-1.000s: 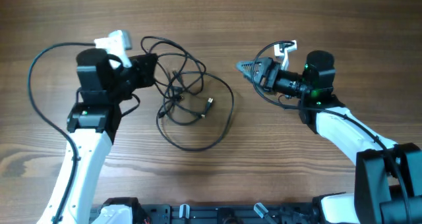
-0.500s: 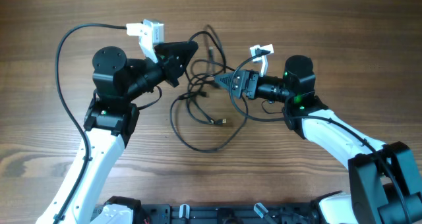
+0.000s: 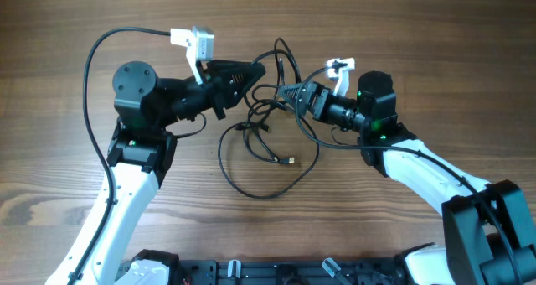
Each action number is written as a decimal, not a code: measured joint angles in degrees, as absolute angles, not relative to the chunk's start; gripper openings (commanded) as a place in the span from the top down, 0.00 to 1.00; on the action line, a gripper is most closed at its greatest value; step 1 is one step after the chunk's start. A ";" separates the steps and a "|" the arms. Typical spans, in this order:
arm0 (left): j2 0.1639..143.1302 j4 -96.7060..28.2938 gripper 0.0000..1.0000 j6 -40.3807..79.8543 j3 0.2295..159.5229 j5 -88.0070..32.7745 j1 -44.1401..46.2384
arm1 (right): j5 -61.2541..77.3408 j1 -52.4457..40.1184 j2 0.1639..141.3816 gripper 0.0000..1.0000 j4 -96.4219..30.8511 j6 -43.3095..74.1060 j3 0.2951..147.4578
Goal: Untangle cables
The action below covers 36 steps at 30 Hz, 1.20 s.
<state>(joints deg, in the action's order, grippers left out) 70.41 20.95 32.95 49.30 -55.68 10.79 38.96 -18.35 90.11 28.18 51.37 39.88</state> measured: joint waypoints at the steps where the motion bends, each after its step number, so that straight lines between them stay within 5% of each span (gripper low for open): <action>1: 70.41 20.84 0.96 32.93 49.30 -55.81 10.76 | 38.96 -18.35 90.11 0.00 28.71 52.84 39.88; 9: 70.41 18.22 0.96 31.14 49.30 -54.63 10.92 | 43.94 -18.35 90.11 0.05 33.52 65.93 39.88; 23: 70.41 18.24 0.96 30.04 49.30 -53.21 15.99 | 44.80 -18.35 90.11 0.76 33.50 73.49 39.88; 25: 70.41 18.24 0.96 30.04 49.30 -52.69 16.03 | 44.77 -18.35 90.11 0.75 33.47 73.69 39.88; 27: 70.41 18.24 0.96 30.02 49.30 -52.14 16.03 | 44.75 -18.35 90.11 0.60 33.45 73.69 39.88; 31: 70.41 18.26 0.96 29.85 49.30 -51.68 16.03 | 44.75 -18.35 90.11 0.62 33.26 73.71 39.88; 36: 70.41 18.33 0.96 29.67 49.30 -50.54 16.03 | 44.73 -18.35 90.11 0.40 31.73 72.93 39.90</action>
<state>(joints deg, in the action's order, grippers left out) 70.41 18.33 29.67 49.30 -50.54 16.03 44.73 -18.35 90.11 31.73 72.93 39.90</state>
